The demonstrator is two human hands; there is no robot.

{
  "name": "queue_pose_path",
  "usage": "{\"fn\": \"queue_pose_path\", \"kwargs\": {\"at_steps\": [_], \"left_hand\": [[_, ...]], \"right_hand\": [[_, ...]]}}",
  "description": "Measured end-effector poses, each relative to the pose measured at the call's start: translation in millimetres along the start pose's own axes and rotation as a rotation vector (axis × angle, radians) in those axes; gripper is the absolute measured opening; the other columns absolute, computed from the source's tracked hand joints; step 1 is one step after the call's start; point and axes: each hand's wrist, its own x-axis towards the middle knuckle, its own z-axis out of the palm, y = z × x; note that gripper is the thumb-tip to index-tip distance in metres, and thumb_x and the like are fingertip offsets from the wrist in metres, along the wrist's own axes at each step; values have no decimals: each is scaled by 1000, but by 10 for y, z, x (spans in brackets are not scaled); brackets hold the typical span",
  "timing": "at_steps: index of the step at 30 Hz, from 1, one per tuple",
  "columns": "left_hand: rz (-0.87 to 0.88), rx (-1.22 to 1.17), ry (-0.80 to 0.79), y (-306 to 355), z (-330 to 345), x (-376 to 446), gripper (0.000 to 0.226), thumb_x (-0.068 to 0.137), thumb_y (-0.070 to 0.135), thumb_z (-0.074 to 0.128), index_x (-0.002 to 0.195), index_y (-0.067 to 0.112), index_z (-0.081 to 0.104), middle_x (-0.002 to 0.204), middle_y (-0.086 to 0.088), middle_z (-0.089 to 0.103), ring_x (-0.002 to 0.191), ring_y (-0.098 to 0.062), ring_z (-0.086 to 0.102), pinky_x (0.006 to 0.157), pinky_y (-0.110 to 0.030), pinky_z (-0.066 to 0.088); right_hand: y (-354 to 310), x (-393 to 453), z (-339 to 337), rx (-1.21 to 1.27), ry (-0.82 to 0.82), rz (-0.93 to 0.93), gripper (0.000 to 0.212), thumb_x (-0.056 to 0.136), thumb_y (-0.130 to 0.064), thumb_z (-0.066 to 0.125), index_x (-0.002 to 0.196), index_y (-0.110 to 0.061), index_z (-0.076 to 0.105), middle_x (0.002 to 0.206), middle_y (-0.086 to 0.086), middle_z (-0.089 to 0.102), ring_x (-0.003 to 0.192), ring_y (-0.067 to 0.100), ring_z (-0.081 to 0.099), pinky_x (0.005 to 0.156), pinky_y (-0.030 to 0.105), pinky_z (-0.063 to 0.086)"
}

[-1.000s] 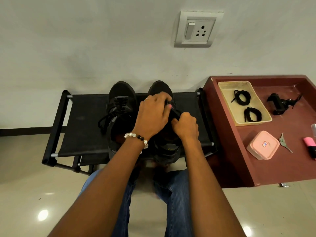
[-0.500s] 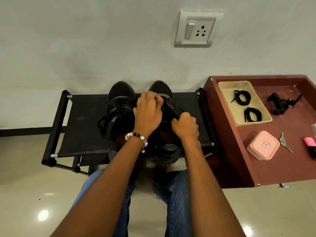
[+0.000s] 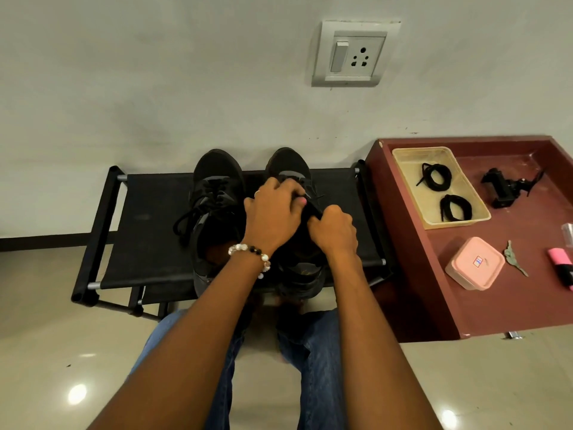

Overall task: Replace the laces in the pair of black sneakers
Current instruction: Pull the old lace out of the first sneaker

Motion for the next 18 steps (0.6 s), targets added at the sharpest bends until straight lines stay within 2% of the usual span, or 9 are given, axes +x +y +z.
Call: {"fn": "queue_pose_path", "kwargs": {"at_steps": [2, 4, 7, 10, 14, 15, 18], "left_hand": [[29, 184, 8, 39, 36, -17, 27, 92, 35, 57, 117, 26, 60, 117, -2, 51, 109, -21, 52, 94, -43, 37], [67, 284, 75, 65, 46, -24, 26, 93, 33, 55, 116, 22, 62, 119, -4, 51, 108, -22, 53, 92, -40, 39], [108, 252, 118, 43, 101, -19, 24, 97, 28, 50, 110, 13, 63, 116, -9, 53, 98, -25, 57, 82, -36, 46], [120, 116, 101, 28, 112, -1, 22, 98, 26, 47, 101, 9, 59, 105, -9, 56, 85, -22, 57, 69, -27, 41], [-56, -57, 25, 5, 10, 32, 19, 98, 24, 48, 89, 8, 55, 92, -3, 60, 75, -16, 54, 64, -28, 36], [-133, -169, 13, -4, -12, 46, 20, 98, 23, 47, 90, 7, 56, 91, -3, 63, 74, -17, 57, 64, -30, 39], [-437, -723, 66, -41, -108, 73, 14, 97, 19, 43, 88, 12, 53, 88, -5, 66, 69, -15, 64, 69, -35, 52]], "right_hand": [[1, 5, 10, 8, 3, 1, 26, 95, -36, 51, 94, -11, 46, 100, 10, 52, 93, 34, 55, 70, 37, 40], [2, 10, 15, 10, 3, -6, 24, 94, -34, 52, 94, -10, 47, 99, 10, 53, 89, 32, 54, 69, 37, 41], [2, 7, 16, 19, 4, -14, 22, 93, -31, 52, 94, -10, 48, 98, 10, 54, 87, 31, 53, 68, 37, 41], [2, 4, 12, 21, 1, -13, 22, 94, -31, 52, 92, -10, 47, 95, 8, 51, 84, 29, 50, 68, 36, 39], [-6, 10, 10, 8, -18, -14, 20, 94, -29, 51, 94, -10, 47, 96, 8, 50, 84, 29, 49, 68, 35, 39], [-3, 16, 9, 12, -22, -12, 19, 93, -28, 51, 94, -10, 47, 97, 9, 51, 84, 29, 50, 68, 35, 39], [12, 40, 16, 23, -29, 0, 18, 93, -26, 50, 93, -9, 46, 103, 12, 53, 92, 34, 54, 70, 36, 39]]}}
